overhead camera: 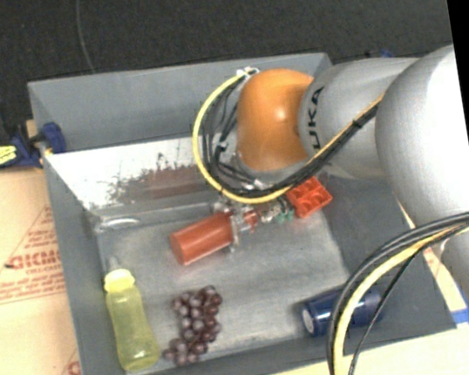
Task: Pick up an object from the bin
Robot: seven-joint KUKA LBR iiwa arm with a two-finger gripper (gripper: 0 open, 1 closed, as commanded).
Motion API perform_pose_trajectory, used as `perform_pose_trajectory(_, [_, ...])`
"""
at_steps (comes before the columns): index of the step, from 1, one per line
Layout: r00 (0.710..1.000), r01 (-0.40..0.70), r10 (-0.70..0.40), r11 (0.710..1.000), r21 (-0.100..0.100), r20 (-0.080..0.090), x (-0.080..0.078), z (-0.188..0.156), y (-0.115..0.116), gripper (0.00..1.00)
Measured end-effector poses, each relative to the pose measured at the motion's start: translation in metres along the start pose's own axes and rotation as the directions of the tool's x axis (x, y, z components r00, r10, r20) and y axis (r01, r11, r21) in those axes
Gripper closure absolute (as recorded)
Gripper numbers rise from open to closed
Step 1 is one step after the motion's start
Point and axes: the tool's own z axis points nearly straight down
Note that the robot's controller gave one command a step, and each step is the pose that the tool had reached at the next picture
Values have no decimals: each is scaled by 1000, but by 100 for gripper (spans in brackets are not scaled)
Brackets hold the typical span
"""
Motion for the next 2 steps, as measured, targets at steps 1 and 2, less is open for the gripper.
perform_pose_trajectory(1, [1000,16,-16,1000,3,10,2,-109,-8,100])
perform_pose_trajectory(2, [1000,-11,11,1000,-2,-7,10,-46,-4,100])
